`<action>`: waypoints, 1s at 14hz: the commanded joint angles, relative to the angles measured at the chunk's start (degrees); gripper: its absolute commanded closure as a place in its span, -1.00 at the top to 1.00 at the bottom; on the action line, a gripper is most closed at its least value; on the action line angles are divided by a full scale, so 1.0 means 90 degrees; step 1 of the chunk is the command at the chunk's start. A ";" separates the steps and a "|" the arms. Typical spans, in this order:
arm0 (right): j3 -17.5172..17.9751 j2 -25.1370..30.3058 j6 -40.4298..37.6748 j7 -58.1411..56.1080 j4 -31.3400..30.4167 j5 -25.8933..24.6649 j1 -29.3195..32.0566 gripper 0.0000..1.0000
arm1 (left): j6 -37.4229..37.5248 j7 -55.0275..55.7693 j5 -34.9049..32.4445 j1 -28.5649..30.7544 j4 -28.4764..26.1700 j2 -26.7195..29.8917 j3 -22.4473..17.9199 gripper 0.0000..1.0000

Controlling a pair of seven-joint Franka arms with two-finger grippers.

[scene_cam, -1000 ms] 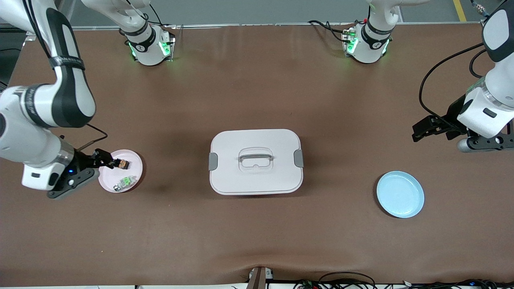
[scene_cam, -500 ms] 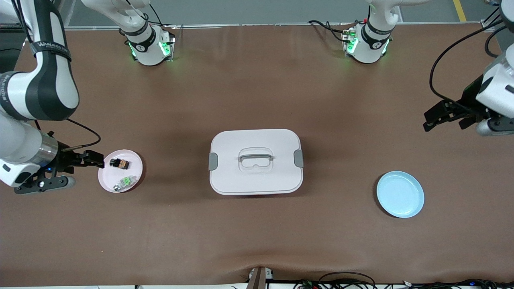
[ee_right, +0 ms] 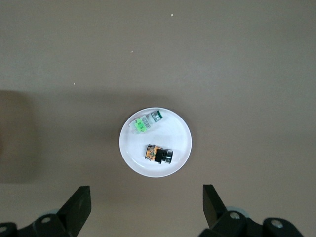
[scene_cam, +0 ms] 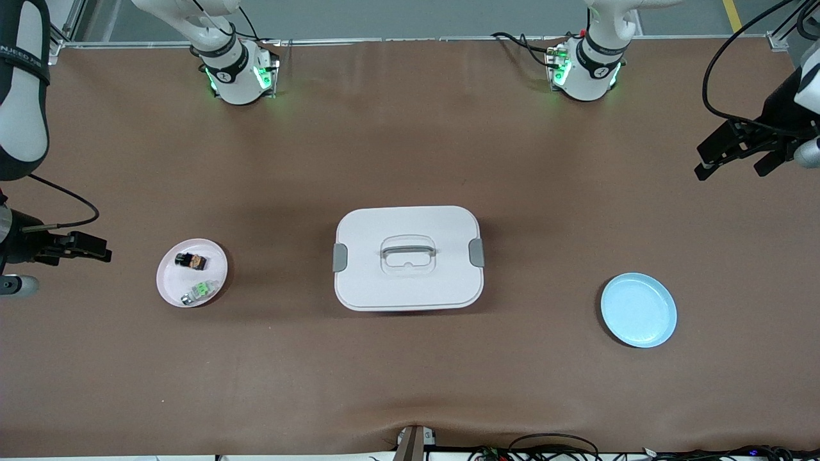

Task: Transfer orange switch to right arm and place
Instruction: 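Open the right gripper and lift it away from the plate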

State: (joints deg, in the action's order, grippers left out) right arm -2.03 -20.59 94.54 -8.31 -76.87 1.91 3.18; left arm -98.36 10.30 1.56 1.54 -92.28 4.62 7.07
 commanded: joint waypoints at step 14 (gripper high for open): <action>-0.0068 0.0872 -0.0846 0.0660 0.0153 0.0277 0.0341 1.00 | 0.0186 -0.0149 0.0100 0.0073 -0.0655 0.0482 0.0064 1.00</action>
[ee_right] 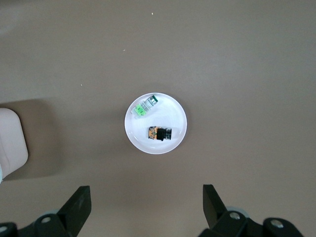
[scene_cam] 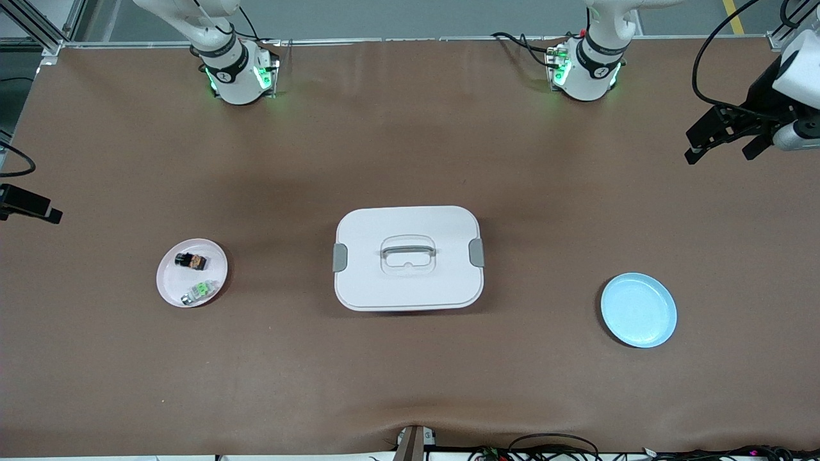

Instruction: Transfer orange switch to right arm and place

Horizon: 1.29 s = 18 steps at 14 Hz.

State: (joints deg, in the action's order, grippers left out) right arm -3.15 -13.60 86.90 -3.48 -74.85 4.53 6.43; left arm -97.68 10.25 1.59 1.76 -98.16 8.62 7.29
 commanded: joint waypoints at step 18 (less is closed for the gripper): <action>-0.0109 0.1316 0.0501 -0.0435 -0.1324 -0.0504 -0.0812 1.00 | 0.0550 -0.0475 0.0008 0.0029 0.0360 -0.0186 0.0039 1.00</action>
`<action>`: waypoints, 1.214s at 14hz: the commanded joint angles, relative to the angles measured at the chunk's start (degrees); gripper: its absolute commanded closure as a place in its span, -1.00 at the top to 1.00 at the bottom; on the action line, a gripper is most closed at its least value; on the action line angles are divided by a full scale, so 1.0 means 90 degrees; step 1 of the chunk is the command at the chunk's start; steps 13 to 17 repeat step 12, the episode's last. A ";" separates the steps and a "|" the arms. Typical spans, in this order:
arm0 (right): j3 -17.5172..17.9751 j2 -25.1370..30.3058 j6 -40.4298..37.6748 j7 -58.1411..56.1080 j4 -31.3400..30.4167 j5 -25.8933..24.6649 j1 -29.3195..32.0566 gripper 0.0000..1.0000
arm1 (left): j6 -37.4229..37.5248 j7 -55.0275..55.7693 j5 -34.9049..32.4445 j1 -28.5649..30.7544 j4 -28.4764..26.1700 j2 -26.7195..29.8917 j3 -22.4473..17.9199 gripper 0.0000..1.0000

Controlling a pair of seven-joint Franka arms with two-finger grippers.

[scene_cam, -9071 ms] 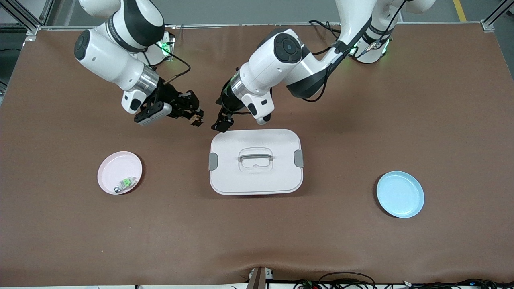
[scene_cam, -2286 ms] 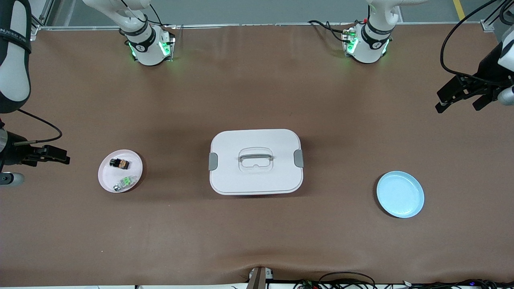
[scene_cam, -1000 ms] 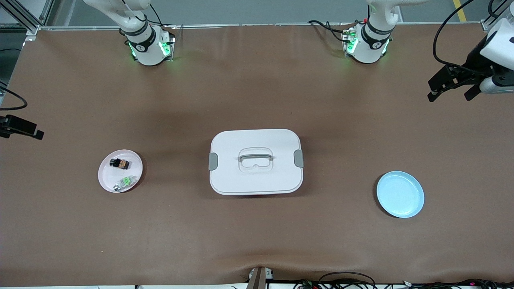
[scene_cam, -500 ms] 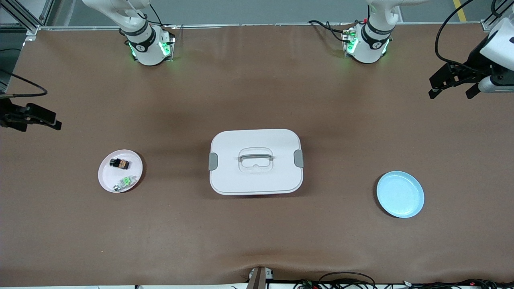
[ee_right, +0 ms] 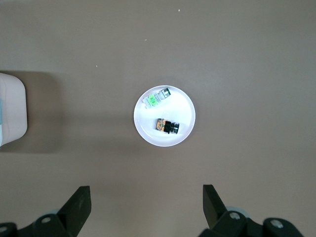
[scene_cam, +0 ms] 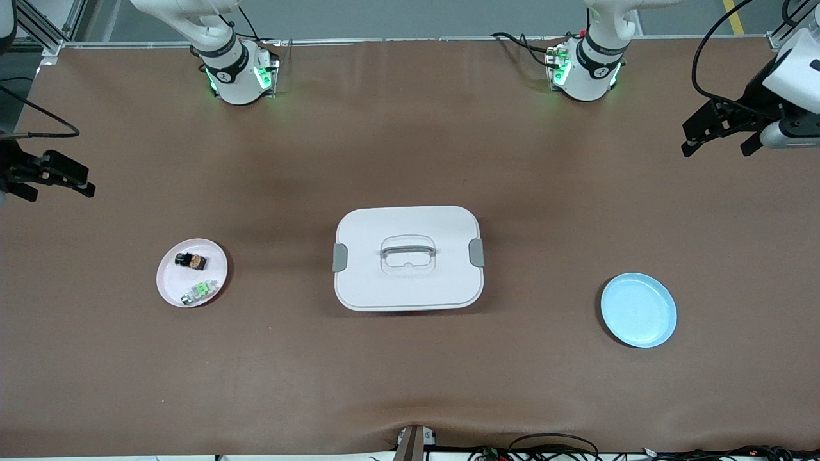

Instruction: Transfer orange switch to right arm and place

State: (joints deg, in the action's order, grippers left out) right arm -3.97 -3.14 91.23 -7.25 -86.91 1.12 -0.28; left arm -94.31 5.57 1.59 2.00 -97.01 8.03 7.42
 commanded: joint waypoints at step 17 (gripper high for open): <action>-0.0008 0.0114 -0.0652 0.0948 0.0087 0.0235 0.0022 1.00 | 0.0235 0.0045 0.0018 0.0002 0.0232 -0.0120 0.0035 1.00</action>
